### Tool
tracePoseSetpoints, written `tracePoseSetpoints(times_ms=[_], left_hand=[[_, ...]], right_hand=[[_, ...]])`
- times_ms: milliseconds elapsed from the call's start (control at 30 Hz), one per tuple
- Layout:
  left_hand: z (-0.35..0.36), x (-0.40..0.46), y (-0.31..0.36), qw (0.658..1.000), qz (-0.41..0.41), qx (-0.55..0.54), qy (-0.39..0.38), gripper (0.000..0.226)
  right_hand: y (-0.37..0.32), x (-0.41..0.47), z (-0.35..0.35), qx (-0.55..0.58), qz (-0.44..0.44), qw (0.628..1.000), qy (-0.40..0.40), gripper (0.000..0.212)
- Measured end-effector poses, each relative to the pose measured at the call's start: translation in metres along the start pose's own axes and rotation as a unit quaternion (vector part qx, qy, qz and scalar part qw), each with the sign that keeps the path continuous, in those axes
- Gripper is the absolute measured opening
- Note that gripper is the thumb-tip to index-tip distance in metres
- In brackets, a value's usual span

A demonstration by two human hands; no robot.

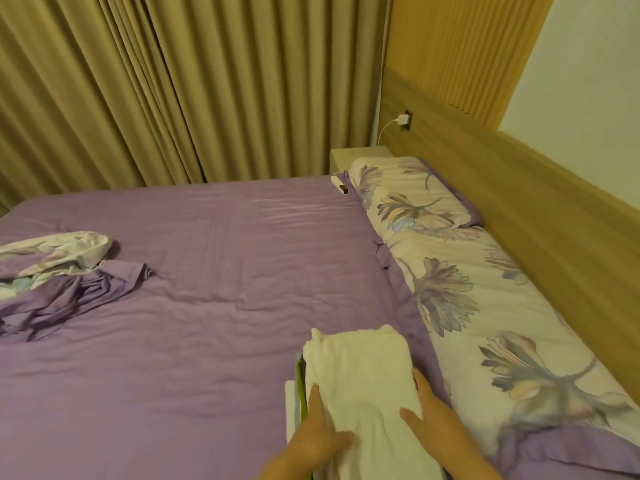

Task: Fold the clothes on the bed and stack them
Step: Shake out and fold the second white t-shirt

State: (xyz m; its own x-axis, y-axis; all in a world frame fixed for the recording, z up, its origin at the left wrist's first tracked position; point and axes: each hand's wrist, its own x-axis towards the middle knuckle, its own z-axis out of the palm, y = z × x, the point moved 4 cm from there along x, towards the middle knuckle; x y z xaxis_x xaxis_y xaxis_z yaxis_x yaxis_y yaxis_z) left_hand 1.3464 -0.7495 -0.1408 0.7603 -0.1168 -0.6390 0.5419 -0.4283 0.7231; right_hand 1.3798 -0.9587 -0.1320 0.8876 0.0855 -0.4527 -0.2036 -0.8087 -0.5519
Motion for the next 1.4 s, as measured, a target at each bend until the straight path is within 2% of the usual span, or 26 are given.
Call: tracePoseSetpoints(times_ms=[67,200,333,433,567,733,900,1067,1300,1400], left_hand=[[0.003,-0.002,0.003,0.998,0.007,0.056,0.006,0.106],[-0.003,-0.006,0.009,0.992,-0.02,0.111,0.056,0.09],[-0.007,-0.032,0.011,0.963,-0.043,0.253,0.086,0.06],[-0.009,-0.053,0.008,0.955,-0.062,0.276,0.093,0.044],[-0.016,-0.09,0.004,0.953,-0.08,0.272,0.103,0.042],[-0.026,-0.144,-0.003,0.949,-0.067,0.278,0.131,0.025],[-0.045,-0.208,-0.027,0.92,-0.054,0.36,0.144,0.037],[-0.085,-0.28,-0.071,0.894,-0.064,0.415,0.158,0.035],[-0.158,-0.401,-0.163,0.892,-0.072,0.396,0.207,0.023],[-0.19,-0.456,-0.214,0.888,-0.074,0.384,0.243,0.028]], right_hand=[[0.002,0.0,0.002,-0.039,0.005,0.999,0.012,0.07],[-0.003,-0.001,0.003,-0.024,0.009,0.998,0.058,0.06],[-0.013,-0.02,0.008,-0.169,-0.006,0.982,0.08,0.065],[-0.03,-0.042,0.009,-0.235,-0.016,0.968,0.083,0.059],[-0.052,-0.077,0.019,-0.324,-0.032,0.944,0.052,0.049],[-0.092,-0.117,0.031,-0.332,-0.073,0.94,0.013,0.038],[-0.14,-0.165,0.049,-0.343,-0.114,0.932,0.0,0.03],[-0.19,-0.22,0.087,-0.384,-0.172,0.907,-0.006,0.029],[-0.277,-0.305,0.177,-0.408,-0.239,0.881,-0.003,0.038],[-0.323,-0.35,0.229,-0.402,-0.264,0.877,-0.005,0.039]])
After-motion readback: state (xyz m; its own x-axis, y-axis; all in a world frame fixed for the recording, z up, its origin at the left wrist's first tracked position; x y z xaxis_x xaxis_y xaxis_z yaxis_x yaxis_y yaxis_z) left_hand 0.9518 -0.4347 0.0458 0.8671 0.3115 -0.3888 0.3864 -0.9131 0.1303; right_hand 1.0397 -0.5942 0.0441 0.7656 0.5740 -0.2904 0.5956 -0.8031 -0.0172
